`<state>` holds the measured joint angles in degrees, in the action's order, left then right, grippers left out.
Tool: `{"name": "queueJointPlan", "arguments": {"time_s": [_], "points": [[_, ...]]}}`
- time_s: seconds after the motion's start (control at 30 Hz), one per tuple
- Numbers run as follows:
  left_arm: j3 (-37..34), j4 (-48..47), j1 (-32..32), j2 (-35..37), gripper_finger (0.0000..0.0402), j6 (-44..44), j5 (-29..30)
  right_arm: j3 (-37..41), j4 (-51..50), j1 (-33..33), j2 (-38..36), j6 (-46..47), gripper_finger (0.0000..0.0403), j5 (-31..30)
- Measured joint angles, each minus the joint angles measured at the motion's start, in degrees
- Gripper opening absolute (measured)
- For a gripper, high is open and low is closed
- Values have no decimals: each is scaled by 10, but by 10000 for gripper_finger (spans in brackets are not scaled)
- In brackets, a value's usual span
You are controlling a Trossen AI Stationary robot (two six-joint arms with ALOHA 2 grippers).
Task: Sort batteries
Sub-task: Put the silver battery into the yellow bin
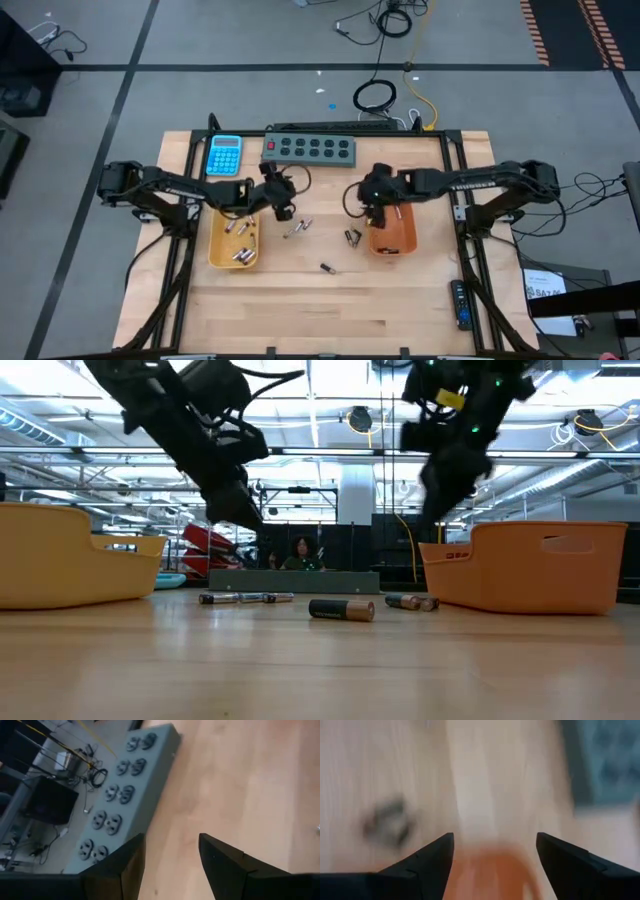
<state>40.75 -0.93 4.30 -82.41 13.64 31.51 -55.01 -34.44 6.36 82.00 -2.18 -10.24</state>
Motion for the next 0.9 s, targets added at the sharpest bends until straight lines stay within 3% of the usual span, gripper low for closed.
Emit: {"name": "queueJointPlan", "arguments": {"time_s": [0.1, 0.17, 0.3, 0.47, 0.63, 0.9], "points": [[0, 46, 16, 0, 193, 9, -2, -66, -157, 20, 0, 31, 274, 31], [0, 83, 25, 0, 193, 21, -4, -92, -203, 27, 0, 44, 274, 57], [0, 134, 44, 0, 193, 36, -50, -86, -237, 26, 11, 54, 263, 70], [0, 137, 59, 0, 193, 32, -101, -58, -239, 19, 47, 89, 237, 130], [-4, 143, 53, 0, 193, 32, -131, -57, -242, 14, 75, 179, 227, 95], [-47, 195, 48, 0, 193, 37, -162, -58, -268, 14, 151, 324, 226, 91]]}}
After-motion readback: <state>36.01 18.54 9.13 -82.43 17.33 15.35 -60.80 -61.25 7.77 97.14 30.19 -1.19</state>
